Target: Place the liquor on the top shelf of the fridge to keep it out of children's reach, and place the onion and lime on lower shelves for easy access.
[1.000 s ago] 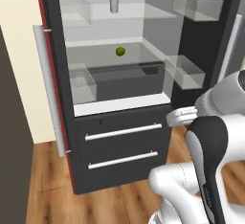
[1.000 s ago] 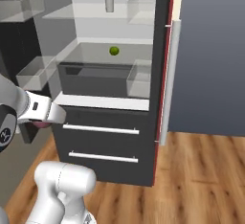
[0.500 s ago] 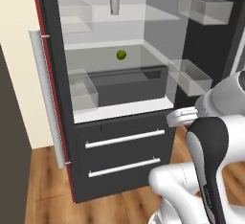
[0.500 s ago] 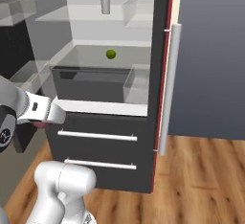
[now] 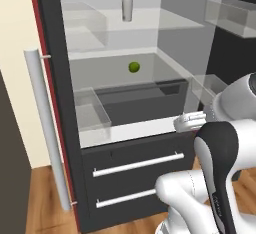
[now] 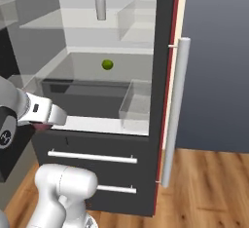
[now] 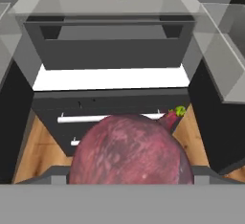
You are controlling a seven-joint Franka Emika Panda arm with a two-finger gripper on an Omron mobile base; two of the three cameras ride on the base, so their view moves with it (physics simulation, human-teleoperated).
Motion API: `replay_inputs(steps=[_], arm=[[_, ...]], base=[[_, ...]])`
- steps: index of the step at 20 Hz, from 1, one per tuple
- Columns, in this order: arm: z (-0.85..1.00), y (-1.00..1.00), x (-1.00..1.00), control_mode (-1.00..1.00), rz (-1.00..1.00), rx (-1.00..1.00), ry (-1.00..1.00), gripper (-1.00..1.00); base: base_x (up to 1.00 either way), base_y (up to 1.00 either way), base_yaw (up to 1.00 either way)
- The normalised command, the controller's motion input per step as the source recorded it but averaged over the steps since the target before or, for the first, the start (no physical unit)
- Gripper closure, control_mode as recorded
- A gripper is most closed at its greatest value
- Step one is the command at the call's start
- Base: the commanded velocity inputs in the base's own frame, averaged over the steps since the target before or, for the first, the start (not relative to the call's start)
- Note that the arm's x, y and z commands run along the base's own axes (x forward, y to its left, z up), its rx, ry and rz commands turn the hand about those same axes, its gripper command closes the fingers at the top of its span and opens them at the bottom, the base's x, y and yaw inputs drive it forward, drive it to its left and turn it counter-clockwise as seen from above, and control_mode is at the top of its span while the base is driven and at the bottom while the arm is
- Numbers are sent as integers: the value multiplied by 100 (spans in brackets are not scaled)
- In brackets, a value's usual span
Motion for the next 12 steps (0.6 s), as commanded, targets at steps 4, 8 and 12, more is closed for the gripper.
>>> replay_inputs(steps=[4,8,12], arm=[[0,0,0,100,0,0,0,100],[0,0,0,100,0,0,0,100],[0,0,0,100,0,0,0,100]], base=[[56,0,-1],[50,0,0],[47,0,0]])
